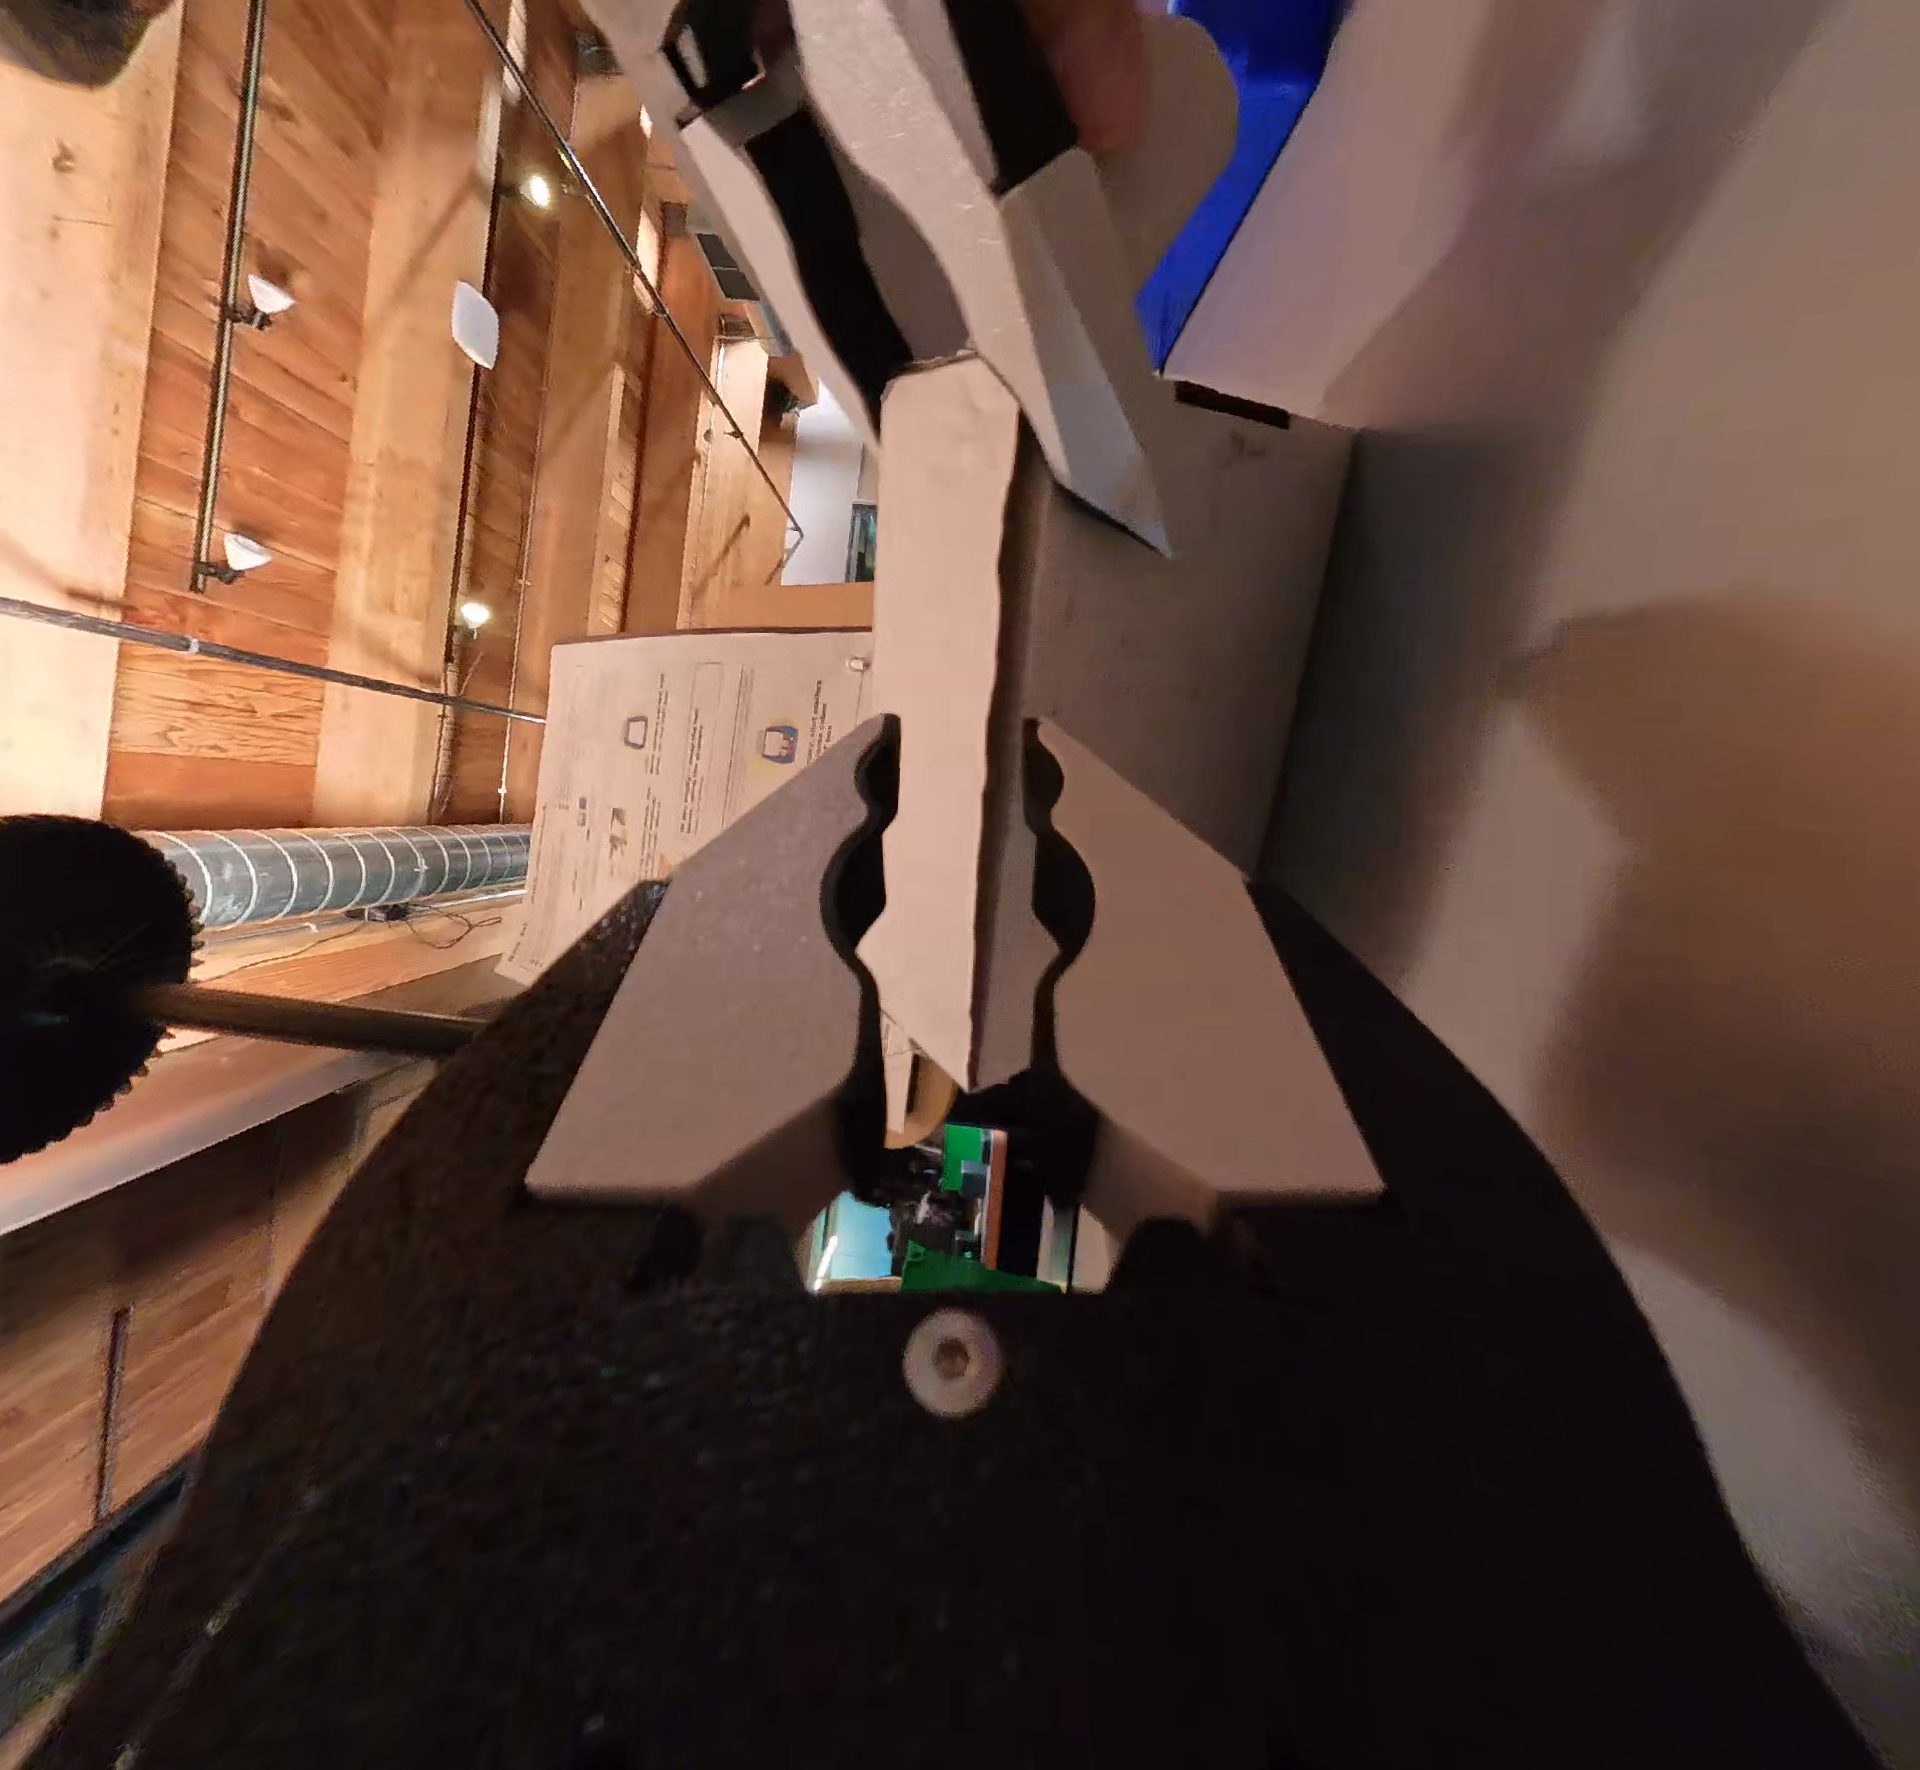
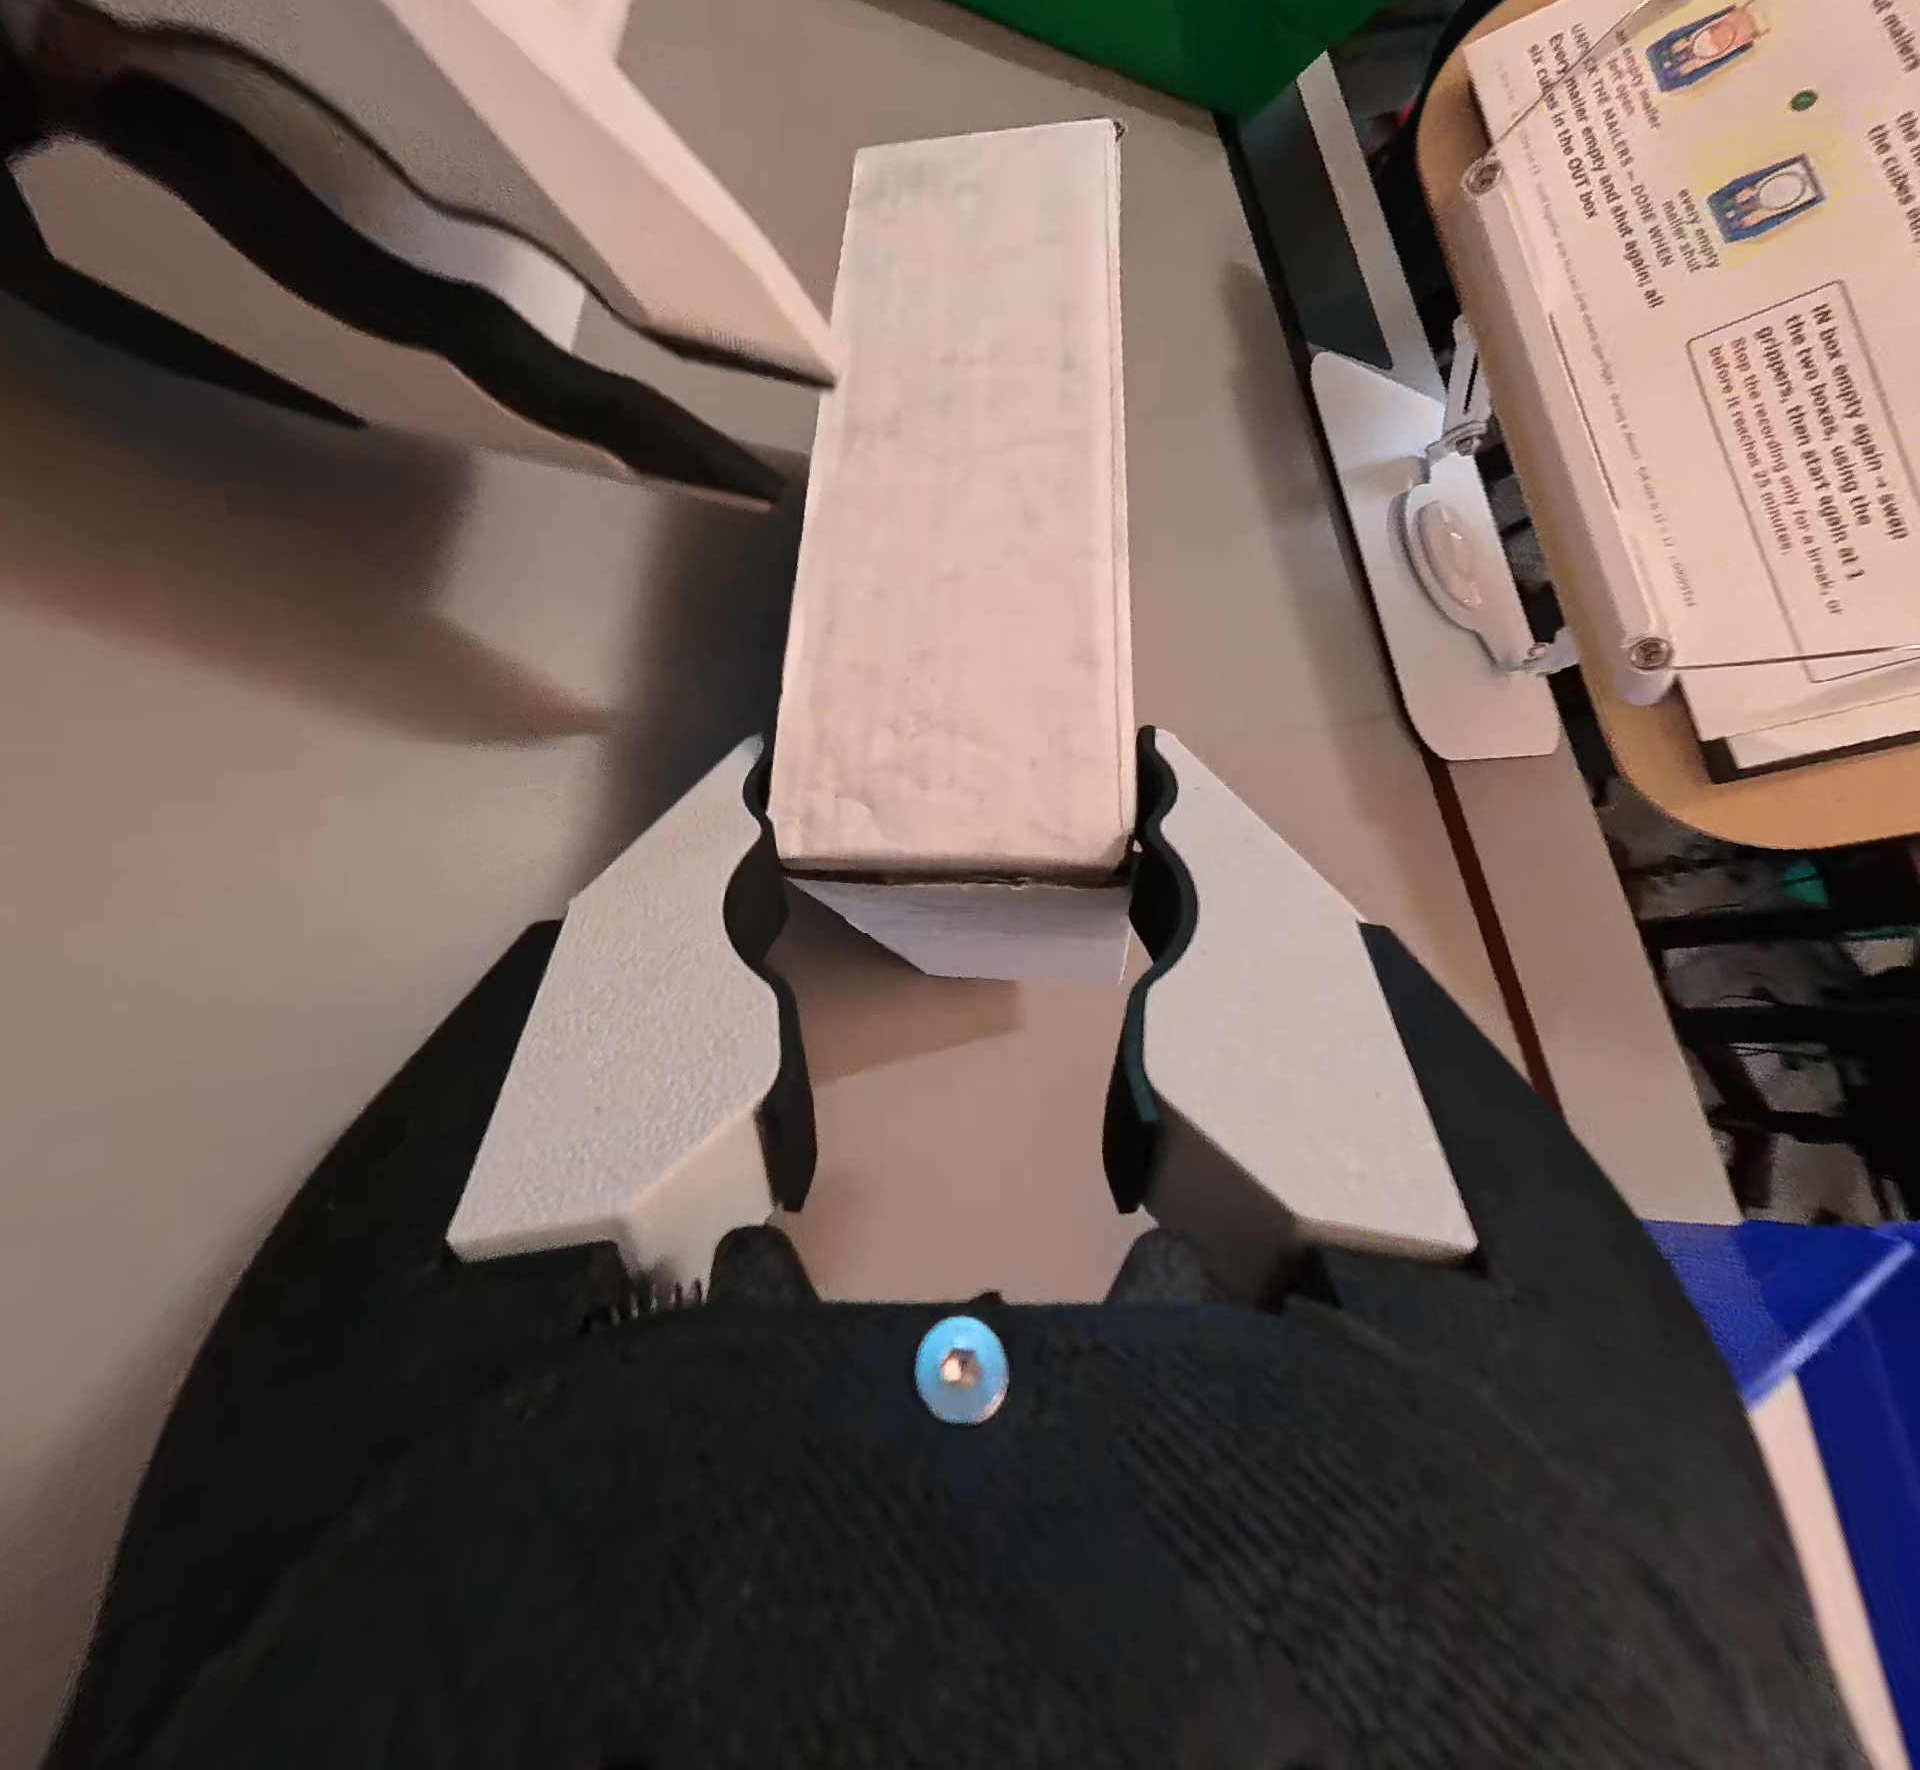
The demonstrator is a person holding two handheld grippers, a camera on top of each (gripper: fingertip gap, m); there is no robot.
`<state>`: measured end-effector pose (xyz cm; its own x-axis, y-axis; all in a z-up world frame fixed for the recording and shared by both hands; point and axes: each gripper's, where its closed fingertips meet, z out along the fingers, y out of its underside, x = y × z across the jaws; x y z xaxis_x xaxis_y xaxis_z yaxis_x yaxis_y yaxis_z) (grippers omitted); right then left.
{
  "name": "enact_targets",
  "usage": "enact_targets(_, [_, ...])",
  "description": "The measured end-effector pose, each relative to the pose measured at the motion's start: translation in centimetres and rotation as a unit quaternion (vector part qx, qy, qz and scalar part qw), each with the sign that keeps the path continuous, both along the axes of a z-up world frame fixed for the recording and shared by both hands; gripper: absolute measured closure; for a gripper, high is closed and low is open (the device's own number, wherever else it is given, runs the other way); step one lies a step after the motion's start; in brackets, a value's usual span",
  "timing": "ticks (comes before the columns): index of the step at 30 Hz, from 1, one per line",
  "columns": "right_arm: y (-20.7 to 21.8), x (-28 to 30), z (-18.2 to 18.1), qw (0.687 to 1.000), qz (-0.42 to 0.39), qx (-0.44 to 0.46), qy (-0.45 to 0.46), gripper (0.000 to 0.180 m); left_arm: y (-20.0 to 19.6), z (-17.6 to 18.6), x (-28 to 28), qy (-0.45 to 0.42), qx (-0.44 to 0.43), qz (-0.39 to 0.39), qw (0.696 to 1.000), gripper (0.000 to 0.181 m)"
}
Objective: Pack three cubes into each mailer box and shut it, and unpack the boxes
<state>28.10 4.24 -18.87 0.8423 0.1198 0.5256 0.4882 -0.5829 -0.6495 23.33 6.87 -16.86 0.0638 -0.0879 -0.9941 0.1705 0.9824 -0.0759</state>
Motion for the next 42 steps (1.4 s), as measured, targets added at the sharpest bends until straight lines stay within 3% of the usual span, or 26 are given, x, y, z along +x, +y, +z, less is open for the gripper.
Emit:
enact_targets(12, [0.2,0.9,0.6,0.997,0.017,0.017,0.072,0.113,-0.7,-0.4,1.6,0.034,0.000,-0.010,0.999,0.169])
enact_targets(27, [0.1,0.9,0.5,0.997,0.017,0.012,0.068,0.113,-2.1,0.0,2.3,0.083,-0.057,-0.055,0.993,0.169])
enact_targets(42, [0.1,0.9,0.5,0.998,0.020,0.007,0.066,0.113,-1.8,0.6,2.2,0.087,-0.037,-0.056,0.994,0.162])
